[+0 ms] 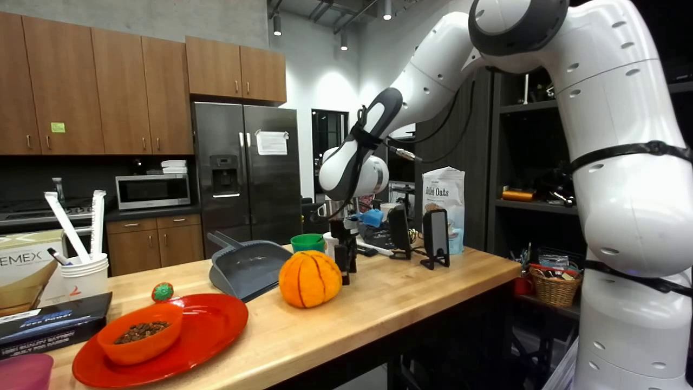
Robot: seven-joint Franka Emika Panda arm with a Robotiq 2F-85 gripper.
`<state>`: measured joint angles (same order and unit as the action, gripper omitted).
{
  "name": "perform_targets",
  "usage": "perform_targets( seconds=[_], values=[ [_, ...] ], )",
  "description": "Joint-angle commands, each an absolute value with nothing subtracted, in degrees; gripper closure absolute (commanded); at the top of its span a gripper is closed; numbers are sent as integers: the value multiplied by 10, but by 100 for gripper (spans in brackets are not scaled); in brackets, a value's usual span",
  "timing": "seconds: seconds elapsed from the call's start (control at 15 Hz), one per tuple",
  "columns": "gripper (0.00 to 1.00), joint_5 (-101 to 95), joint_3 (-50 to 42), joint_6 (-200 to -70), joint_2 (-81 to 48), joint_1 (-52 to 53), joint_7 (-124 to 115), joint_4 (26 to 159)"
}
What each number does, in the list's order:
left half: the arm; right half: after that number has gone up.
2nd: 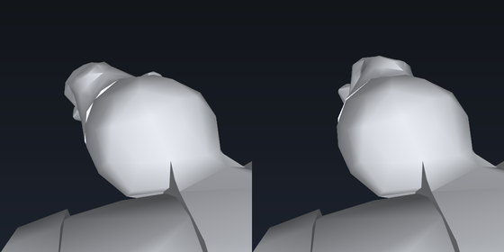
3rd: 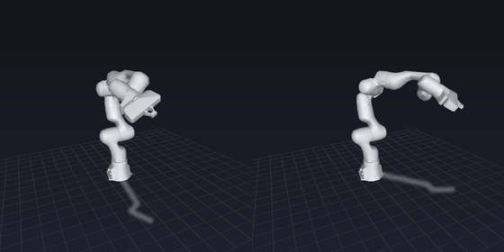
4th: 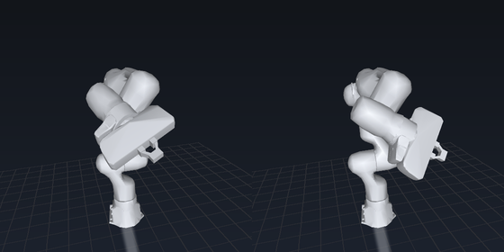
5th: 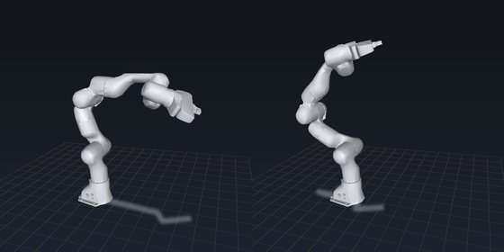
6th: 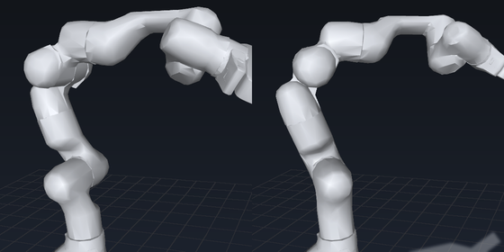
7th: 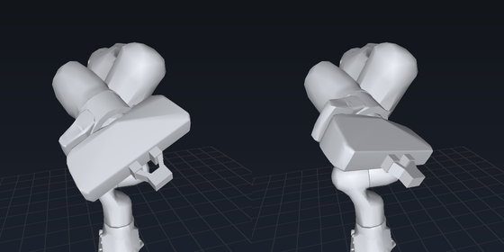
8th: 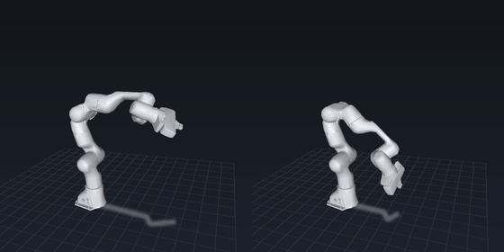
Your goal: Push the pumpkin to the left and place it on the dustpan.
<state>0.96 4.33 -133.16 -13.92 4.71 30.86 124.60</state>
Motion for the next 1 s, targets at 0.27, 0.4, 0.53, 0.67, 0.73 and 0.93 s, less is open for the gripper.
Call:
perform_targets(
  seconds=[0.27, 0.4, 0.53, 0.67, 0.73, 0.93],
  values=[
    [0, 82, 116, -1525, -154, 35, 325, 1245],
    [0, 63, 117, -1512, -152, 37, 307, 1245],
    [0, 62, 120, -1527, -156, 37, 306, 1245],
    [0, 62, 120, -1529, -157, 35, 306, 1245],
    [0, 62, 120, -1529, -157, 35, 306, 1245],
    [0, 62, 120, -1529, -157, 34, 306, 1245]
  ],
)
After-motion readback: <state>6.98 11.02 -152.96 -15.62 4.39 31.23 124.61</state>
